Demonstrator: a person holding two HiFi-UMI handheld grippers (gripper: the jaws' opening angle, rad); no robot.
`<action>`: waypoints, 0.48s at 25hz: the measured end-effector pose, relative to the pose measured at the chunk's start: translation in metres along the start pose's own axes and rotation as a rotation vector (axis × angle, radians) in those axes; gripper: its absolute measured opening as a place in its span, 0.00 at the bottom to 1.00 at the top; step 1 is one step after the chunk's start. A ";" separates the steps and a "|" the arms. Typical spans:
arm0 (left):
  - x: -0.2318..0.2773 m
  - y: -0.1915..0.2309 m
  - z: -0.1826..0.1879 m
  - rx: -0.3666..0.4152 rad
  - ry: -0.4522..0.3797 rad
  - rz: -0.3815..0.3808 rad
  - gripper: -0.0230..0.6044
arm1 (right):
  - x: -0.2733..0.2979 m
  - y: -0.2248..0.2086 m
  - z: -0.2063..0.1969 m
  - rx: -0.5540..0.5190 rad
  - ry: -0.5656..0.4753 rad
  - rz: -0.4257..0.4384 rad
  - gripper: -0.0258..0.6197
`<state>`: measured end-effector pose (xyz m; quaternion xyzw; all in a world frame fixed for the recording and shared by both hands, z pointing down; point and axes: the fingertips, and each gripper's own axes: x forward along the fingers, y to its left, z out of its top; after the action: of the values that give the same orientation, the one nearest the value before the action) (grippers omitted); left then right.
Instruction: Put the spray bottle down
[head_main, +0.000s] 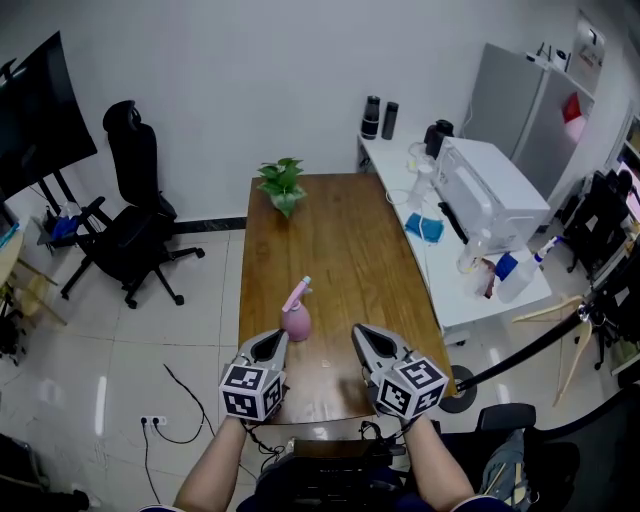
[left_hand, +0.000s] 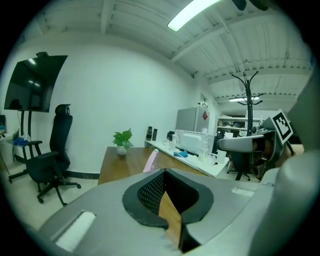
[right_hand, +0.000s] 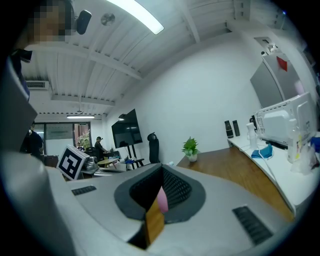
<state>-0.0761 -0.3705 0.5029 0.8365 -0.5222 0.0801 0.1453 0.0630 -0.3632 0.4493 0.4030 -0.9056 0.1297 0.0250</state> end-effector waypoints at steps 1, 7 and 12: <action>-0.002 -0.004 -0.001 0.005 0.009 -0.014 0.05 | 0.000 0.002 0.000 0.001 -0.002 0.004 0.04; -0.010 -0.020 0.002 0.029 0.029 -0.059 0.05 | -0.005 0.009 0.000 -0.012 -0.002 0.019 0.04; -0.011 -0.030 0.005 0.036 0.026 -0.078 0.05 | -0.011 0.011 0.004 -0.027 -0.006 0.017 0.04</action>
<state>-0.0541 -0.3502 0.4906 0.8577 -0.4857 0.0945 0.1400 0.0625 -0.3495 0.4419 0.3953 -0.9108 0.1162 0.0266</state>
